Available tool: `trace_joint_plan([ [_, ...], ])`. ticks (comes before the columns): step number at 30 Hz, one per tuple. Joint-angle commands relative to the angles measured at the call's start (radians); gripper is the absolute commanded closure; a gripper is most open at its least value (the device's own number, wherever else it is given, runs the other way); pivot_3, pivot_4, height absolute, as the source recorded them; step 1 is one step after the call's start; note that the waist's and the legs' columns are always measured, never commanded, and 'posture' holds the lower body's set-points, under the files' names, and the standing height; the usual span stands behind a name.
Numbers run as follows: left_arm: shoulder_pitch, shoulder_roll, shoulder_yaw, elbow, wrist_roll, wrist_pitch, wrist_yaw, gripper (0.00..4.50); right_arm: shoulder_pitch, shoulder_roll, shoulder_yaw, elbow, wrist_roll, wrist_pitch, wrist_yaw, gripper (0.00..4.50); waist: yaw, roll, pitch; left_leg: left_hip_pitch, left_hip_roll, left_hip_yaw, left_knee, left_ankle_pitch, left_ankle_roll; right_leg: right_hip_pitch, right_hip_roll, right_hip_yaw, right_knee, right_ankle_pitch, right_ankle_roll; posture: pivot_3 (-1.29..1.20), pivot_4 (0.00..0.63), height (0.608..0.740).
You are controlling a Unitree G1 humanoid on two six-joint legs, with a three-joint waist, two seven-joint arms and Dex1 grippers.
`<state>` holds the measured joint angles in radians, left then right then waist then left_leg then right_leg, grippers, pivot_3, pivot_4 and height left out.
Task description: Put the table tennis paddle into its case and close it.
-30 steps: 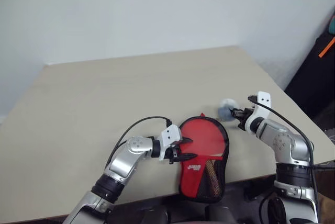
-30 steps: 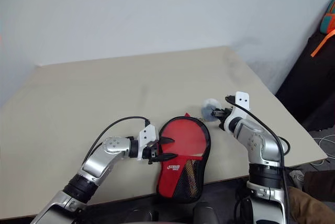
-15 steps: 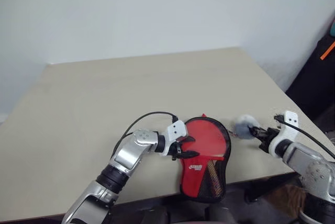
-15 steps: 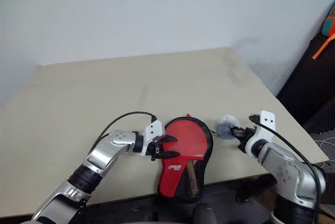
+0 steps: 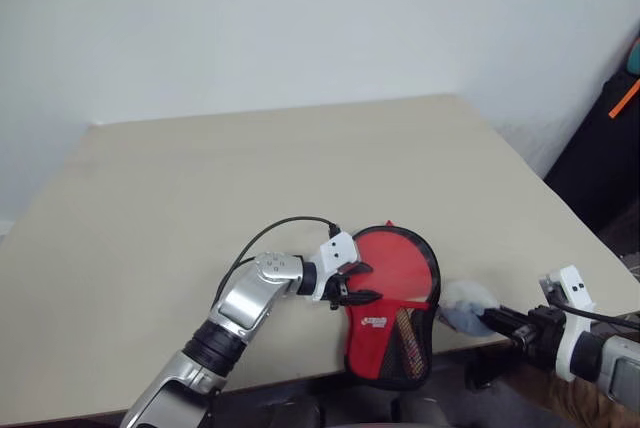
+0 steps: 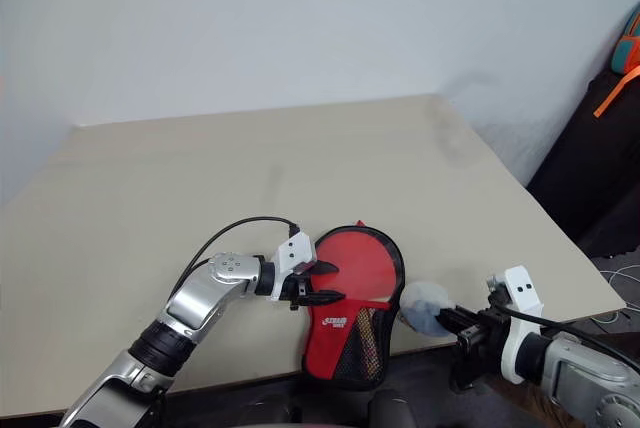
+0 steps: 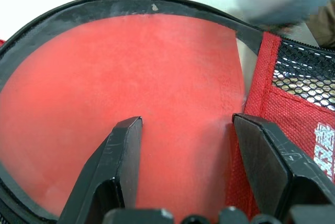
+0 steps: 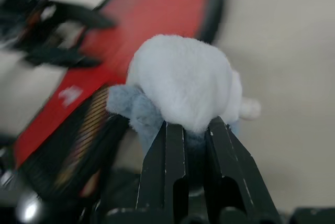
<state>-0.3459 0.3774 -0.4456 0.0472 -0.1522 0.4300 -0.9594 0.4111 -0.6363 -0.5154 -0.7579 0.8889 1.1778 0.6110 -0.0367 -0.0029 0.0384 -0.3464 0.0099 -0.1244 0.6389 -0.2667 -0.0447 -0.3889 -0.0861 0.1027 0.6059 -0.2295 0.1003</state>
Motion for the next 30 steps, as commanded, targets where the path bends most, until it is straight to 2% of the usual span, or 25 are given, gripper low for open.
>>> trace_joint_plan([
  [1,0.070,0.033,-0.051,0.064,0.037,0.096,-0.002,1.62,0.061,-0.059,-0.034,-0.055,0.057,-0.036,0.083,4.50,0.000,-0.001,-0.001,0.000,0.000,0.000,0.001,-0.001,0.001,0.000,0.000,0.000,0.000,-0.001,0.000,0.00,0.000,0.740],
  [10,0.099,0.035,-0.047,0.043,0.028,0.103,0.013,1.62,0.278,-0.152,-0.060,-0.139,0.084,-0.123,0.201,4.50,0.014,-0.004,-0.002,-0.001,0.000,0.001,0.004,-0.008,0.003,0.000,0.000,0.000,0.000,-0.005,0.002,0.00,0.000,0.740],
  [18,0.111,0.036,-0.053,0.041,0.022,0.098,0.014,1.62,0.400,-0.156,-0.002,-0.218,0.090,-0.160,0.194,4.50,0.016,-0.006,-0.003,0.000,0.000,0.001,0.006,-0.010,0.002,0.001,0.000,0.000,0.000,-0.006,0.003,0.00,0.000,0.740],
  [21,0.114,0.037,-0.055,0.041,0.021,0.096,0.013,1.62,0.443,-0.161,-0.002,-0.257,0.092,-0.181,0.194,4.50,0.015,-0.006,-0.003,0.002,0.001,0.002,0.006,-0.013,-0.003,0.002,-0.001,0.000,0.000,-0.007,0.003,0.00,0.000,0.740],
  [24,0.114,0.037,-0.055,0.044,0.020,0.095,0.011,1.62,0.408,-0.148,-0.036,-0.235,0.149,-0.189,0.144,4.50,0.015,-0.008,-0.003,0.004,0.001,0.002,0.006,-0.014,-0.004,0.003,-0.001,-0.001,-0.001,-0.007,0.003,0.00,0.000,0.740],
  [30,0.113,0.034,-0.051,0.051,0.022,0.091,0.014,1.62,0.156,-0.098,-0.083,-0.075,0.331,-0.202,-0.124,4.50,0.012,-0.010,-0.002,0.004,0.003,0.003,0.008,-0.014,-0.005,0.003,-0.001,-0.003,-0.004,-0.007,0.003,0.00,0.000,0.740],
])
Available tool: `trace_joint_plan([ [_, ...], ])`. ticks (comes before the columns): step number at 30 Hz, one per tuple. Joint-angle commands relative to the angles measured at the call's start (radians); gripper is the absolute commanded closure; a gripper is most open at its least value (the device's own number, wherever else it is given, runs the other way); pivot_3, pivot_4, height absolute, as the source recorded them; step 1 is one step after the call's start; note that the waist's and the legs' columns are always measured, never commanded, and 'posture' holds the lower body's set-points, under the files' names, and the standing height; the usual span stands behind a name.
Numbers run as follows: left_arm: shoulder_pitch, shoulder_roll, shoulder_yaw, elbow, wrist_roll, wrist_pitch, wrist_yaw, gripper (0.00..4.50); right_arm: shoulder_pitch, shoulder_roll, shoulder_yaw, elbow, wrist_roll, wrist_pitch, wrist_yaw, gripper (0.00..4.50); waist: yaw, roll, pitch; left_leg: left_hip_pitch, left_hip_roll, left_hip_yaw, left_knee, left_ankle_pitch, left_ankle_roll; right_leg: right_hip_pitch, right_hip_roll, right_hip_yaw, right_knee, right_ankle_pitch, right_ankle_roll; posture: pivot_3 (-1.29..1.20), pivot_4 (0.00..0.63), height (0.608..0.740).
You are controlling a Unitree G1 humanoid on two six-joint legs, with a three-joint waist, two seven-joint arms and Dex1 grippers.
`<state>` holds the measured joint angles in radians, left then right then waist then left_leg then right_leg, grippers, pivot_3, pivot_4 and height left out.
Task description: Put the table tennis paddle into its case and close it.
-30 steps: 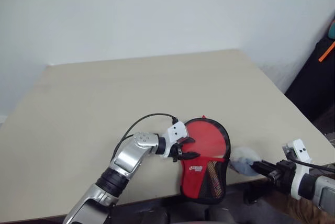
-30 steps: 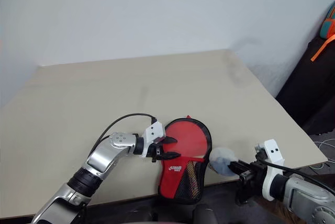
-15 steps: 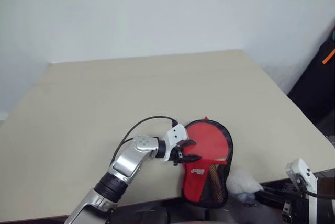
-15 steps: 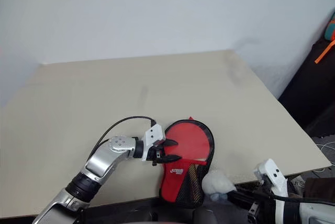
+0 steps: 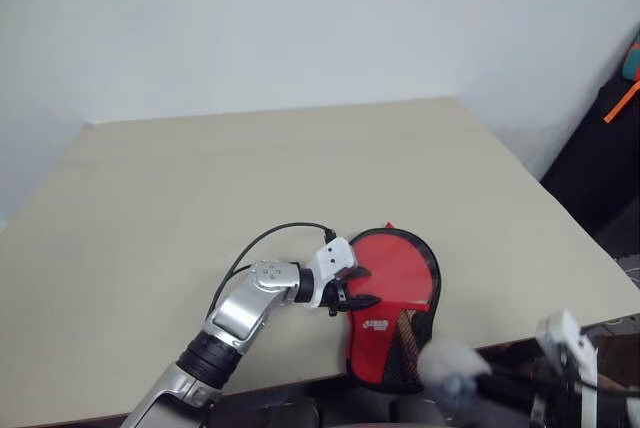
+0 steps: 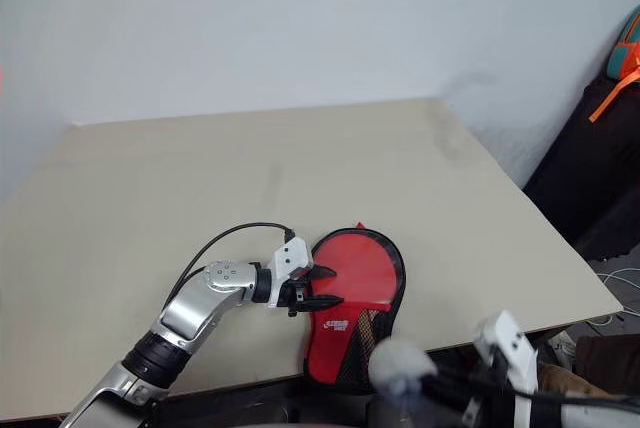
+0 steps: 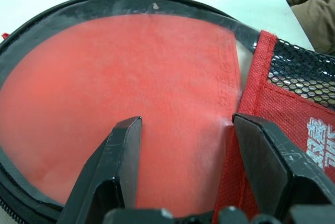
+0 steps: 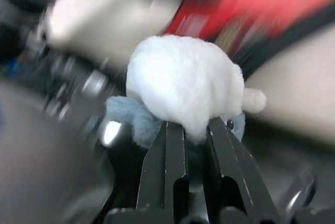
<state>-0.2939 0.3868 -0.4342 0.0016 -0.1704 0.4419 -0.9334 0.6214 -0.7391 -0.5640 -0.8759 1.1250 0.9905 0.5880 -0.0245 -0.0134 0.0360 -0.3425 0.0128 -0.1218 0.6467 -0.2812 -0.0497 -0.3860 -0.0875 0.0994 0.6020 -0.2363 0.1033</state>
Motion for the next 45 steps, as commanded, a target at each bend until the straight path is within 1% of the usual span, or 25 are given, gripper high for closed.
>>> trace_joint_plan([
  [1,0.060,0.025,-0.061,0.098,0.040,0.079,-0.010,1.62,-0.078,0.010,-0.031,0.056,0.120,-0.017,-0.133,4.50,0.000,0.000,0.000,0.000,0.000,0.000,0.000,0.000,0.000,0.000,0.000,0.000,0.000,0.000,0.000,0.00,0.000,0.740],
  [3,0.061,0.024,-0.056,0.100,0.040,0.079,-0.006,1.62,-0.114,0.028,-0.010,0.077,0.154,-0.024,-0.204,4.50,0.002,0.001,0.000,0.000,0.000,-0.001,-0.001,0.000,0.000,0.000,0.000,-0.001,0.000,0.000,0.000,0.00,0.000,0.740],
  [4,0.062,0.024,-0.053,0.100,0.041,0.078,-0.003,1.62,-0.124,0.044,0.012,0.087,0.146,-0.028,-0.235,4.50,0.002,0.001,0.000,0.000,0.000,-0.001,-0.002,0.000,0.000,0.000,0.000,-0.001,0.000,0.000,0.000,0.00,0.000,0.740],
  [7,0.063,0.024,-0.044,0.098,0.042,0.079,0.008,1.62,-0.144,0.089,0.081,0.117,0.085,-0.036,-0.302,4.50,0.002,0.001,0.000,0.000,0.000,-0.001,-0.002,0.000,0.001,0.000,0.000,-0.001,0.000,0.000,0.000,0.00,0.000,0.740],
  [9,0.063,0.025,-0.038,0.099,0.043,0.078,0.013,1.62,-0.159,0.119,0.148,0.142,-0.009,-0.058,-0.338,4.50,0.002,0.001,0.000,0.000,0.000,0.000,-0.002,0.000,0.001,0.000,0.000,0.000,-0.001,0.000,0.000,0.00,0.000,0.740],
  [10,0.063,0.026,-0.035,0.101,0.043,0.077,0.015,1.62,-0.170,0.136,0.172,0.161,-0.029,-0.058,-0.361,4.50,0.002,0.001,0.000,0.000,0.000,0.000,-0.001,0.000,0.001,0.000,0.000,0.000,-0.001,0.000,0.000,0.00,0.000,0.740],
  [13,0.062,0.026,-0.027,0.104,0.044,0.075,0.019,1.62,-0.182,0.147,0.222,0.173,-0.069,-0.061,-0.361,4.50,-0.001,0.004,0.000,0.000,0.000,0.000,-0.001,0.000,0.001,0.000,0.000,0.000,-0.001,0.000,0.000,0.00,0.000,0.740],
  [15,0.059,0.027,-0.024,0.107,0.044,0.074,0.021,1.62,-0.192,0.161,0.233,0.191,-0.075,-0.060,-0.372,3.78,-0.001,0.004,0.000,0.000,0.000,0.000,-0.001,0.000,0.001,-0.001,0.000,0.000,-0.001,0.000,0.000,0.00,0.000,0.740],
  [16,0.057,0.028,-0.022,0.108,0.045,0.074,0.023,1.62,-0.198,0.169,0.233,0.202,-0.071,-0.057,-0.383,3.55,-0.001,0.004,0.000,0.001,0.000,-0.001,-0.001,0.000,0.001,-0.001,0.000,0.000,-0.001,0.000,0.000,0.00,0.000,0.740],
  [20,0.050,0.028,-0.019,0.117,0.047,0.071,0.022,1.62,-0.217,0.177,0.226,0.212,-0.044,-0.047,-0.387,2.13,-0.001,0.004,0.000,0.001,0.000,-0.001,-0.001,0.000,0.001,-0.001,0.000,-0.001,-0.001,0.000,0.000,0.00,0.000,0.740],
  [24,0.046,0.028,-0.016,0.120,0.047,0.069,0.023,1.62,-0.243,0.216,0.201,0.243,-0.112,-0.111,-0.426,0.69,0.000,0.004,0.000,0.001,0.000,-0.001,-0.001,0.000,0.001,-0.001,0.000,-0.001,-0.001,0.000,0.000,0.00,0.000,0.740],
  [26,0.043,0.028,-0.015,0.123,0.048,0.062,0.022,1.62,-0.250,0.238,0.190,0.253,-0.117,-0.137,-0.426,0.69,0.000,0.005,0.000,0.000,0.000,-0.001,-0.001,0.000,0.001,-0.001,0.000,-0.001,-0.001,0.000,0.000,0.00,0.000,0.740],
  [29,0.048,0.022,0.001,0.126,0.059,-0.041,0.034,1.62,-0.265,0.288,0.176,0.228,-0.146,-0.220,-0.427,0.69,-0.001,0.006,0.000,0.000,0.000,-0.001,-0.001,0.000,0.001,-0.002,0.000,-0.001,-0.001,0.000,0.000,0.00,0.000,0.740],
  [32,0.059,0.019,0.023,0.121,0.057,-0.137,0.040,1.62,-0.285,0.327,0.184,0.229,-0.237,-0.302,-0.453,0.69,-0.001,0.006,0.000,0.000,0.000,0.000,-0.002,0.000,0.001,-0.003,0.000,-0.001,-0.001,0.000,0.000,0.00,0.000,0.740],
  [35,0.062,0.008,0.056,0.116,0.027,-0.171,0.040,1.62,-0.304,0.344,0.211,0.230,-0.245,-0.302,-0.460,0.69,-0.001,0.007,0.001,0.000,0.000,-0.001,-0.003,0.000,0.001,-0.004,0.000,-0.001,-0.001,0.000,0.000,0.00,0.000,0.740],
  [38,0.046,-0.013,0.112,0.105,-0.022,-0.151,0.054,1.62,-0.312,0.352,0.249,0.223,-0.262,-0.310,-0.441,0.69,0.000,0.008,0.003,-0.001,0.000,-0.001,-0.003,0.001,0.002,-0.005,0.001,-0.001,0.000,0.000,0.000,0.00,0.000,0.740],
  [40,0.031,-0.024,0.150,0.101,-0.051,-0.130,0.060,1.62,-0.329,0.368,0.245,0.215,-0.262,-0.332,-0.451,0.69,0.000,0.009,0.006,-0.001,0.000,-0.001,-0.003,0.001,0.003,-0.006,0.001,-0.001,0.002,0.000,0.000,0.00,0.000,0.740],
  [42,0.017,-0.021,0.184,0.099,-0.064,-0.128,0.061,1.62,-0.363,0.401,0.224,0.215,-0.234,-0.358,-0.469,0.69,-0.001,0.011,0.010,-0.002,0.000,-0.001,-0.003,0.002,0.004,-0.007,0.001,-0.001,0.003,0.000,0.000,0.00,0.000,0.740],
  [45,-0.012,-0.026,0.257,0.086,-0.115,-0.090,0.074,1.62,-0.422,0.448,0.190,0.227,-0.163,-0.387,-0.482,0.69,-0.007,0.011,0.014,-0.006,0.000,-0.001,-0.003,0.003,0.005,-0.009,0.001,0.000,0.005,0.001,0.000,0.00,0.000,0.740],
])
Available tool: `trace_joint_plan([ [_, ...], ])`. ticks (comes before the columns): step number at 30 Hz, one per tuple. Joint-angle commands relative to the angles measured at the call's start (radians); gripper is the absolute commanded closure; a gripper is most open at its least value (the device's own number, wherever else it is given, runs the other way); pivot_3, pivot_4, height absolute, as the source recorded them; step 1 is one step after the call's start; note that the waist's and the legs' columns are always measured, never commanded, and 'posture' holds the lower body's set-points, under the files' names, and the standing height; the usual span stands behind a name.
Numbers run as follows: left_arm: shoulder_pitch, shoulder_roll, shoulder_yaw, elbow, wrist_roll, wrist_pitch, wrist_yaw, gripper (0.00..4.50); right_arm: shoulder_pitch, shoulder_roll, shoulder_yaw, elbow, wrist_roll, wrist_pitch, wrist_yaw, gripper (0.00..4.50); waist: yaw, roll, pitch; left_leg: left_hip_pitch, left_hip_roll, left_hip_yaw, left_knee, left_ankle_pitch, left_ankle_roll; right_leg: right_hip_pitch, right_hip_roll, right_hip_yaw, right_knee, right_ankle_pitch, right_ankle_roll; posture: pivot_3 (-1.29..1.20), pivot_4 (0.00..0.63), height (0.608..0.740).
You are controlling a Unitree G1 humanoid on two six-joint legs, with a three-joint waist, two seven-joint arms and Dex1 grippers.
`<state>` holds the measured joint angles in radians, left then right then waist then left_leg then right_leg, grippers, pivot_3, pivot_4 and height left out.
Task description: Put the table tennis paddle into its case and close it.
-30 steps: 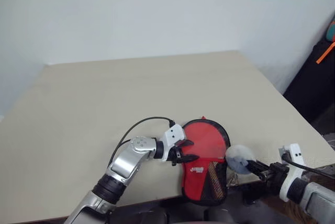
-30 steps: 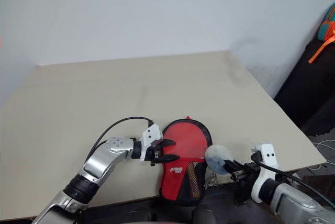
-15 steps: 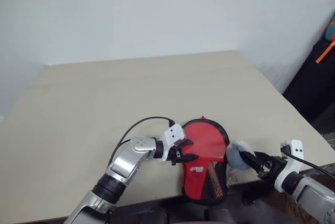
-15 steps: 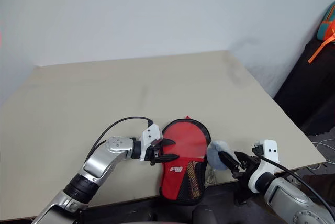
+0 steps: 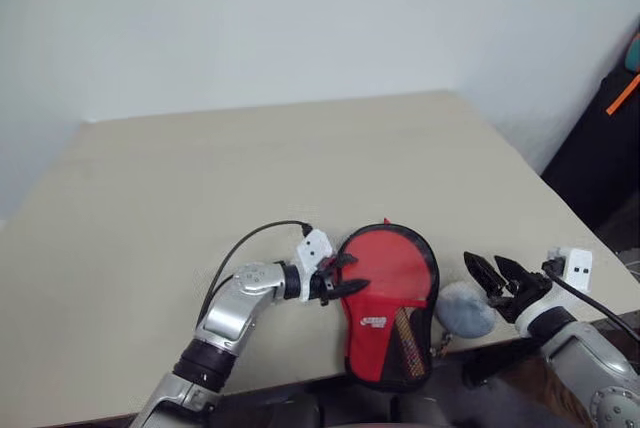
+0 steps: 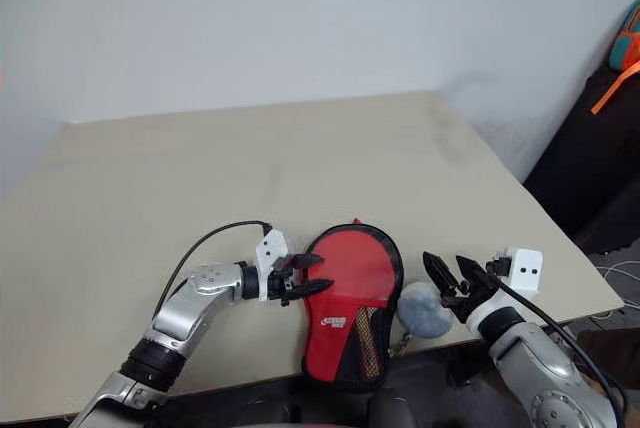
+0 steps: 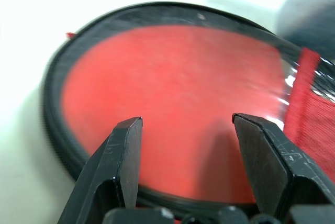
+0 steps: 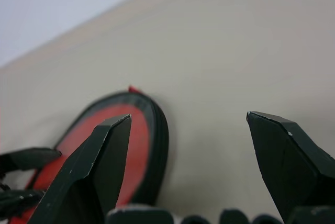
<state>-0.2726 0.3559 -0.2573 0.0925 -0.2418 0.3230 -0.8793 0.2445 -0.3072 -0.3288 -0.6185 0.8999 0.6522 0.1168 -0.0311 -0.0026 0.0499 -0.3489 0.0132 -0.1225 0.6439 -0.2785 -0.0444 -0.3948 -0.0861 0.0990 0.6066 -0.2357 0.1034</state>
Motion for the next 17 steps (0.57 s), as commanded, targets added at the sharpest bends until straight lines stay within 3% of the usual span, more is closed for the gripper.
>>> trace_joint_plan([
  [1,-0.046,0.014,0.096,-0.021,-0.051,0.030,0.019,1.62,-0.067,0.025,-0.053,-0.024,0.075,-0.066,0.001,0.69,0.000,0.000,0.001,-0.002,0.000,0.000,0.000,0.000,0.000,-0.001,0.000,0.000,0.000,0.000,0.000,0.00,0.000,0.740],
  [5,-0.058,0.077,0.131,-0.142,-0.059,0.025,-0.011,1.62,-0.150,0.025,-0.082,0.005,0.152,-0.103,0.045,0.69,0.001,-0.001,0.002,-0.013,-0.001,-0.001,0.000,0.001,0.001,-0.011,0.001,0.001,0.002,0.005,-0.002,0.00,0.000,0.740],
  [10,-0.077,0.134,0.285,-0.335,-0.260,0.252,0.016,1.62,-0.251,-0.098,-0.070,0.056,0.234,-0.065,0.225,0.69,0.006,0.000,0.006,-0.014,-0.001,-0.001,-0.001,0.000,0.002,-0.011,0.000,0.001,0.001,0.006,-0.002,0.00,0.000,0.740],
  [17,0.094,0.294,0.390,-0.417,-0.306,0.313,-0.012,1.62,-0.362,-0.200,-0.028,0.165,0.221,-0.047,0.367,0.69,-0.006,0.003,0.009,-0.012,-0.001,0.001,-0.001,0.000,0.002,-0.010,0.001,0.002,0.002,0.005,-0.002,0.00,0.000,0.740],
])
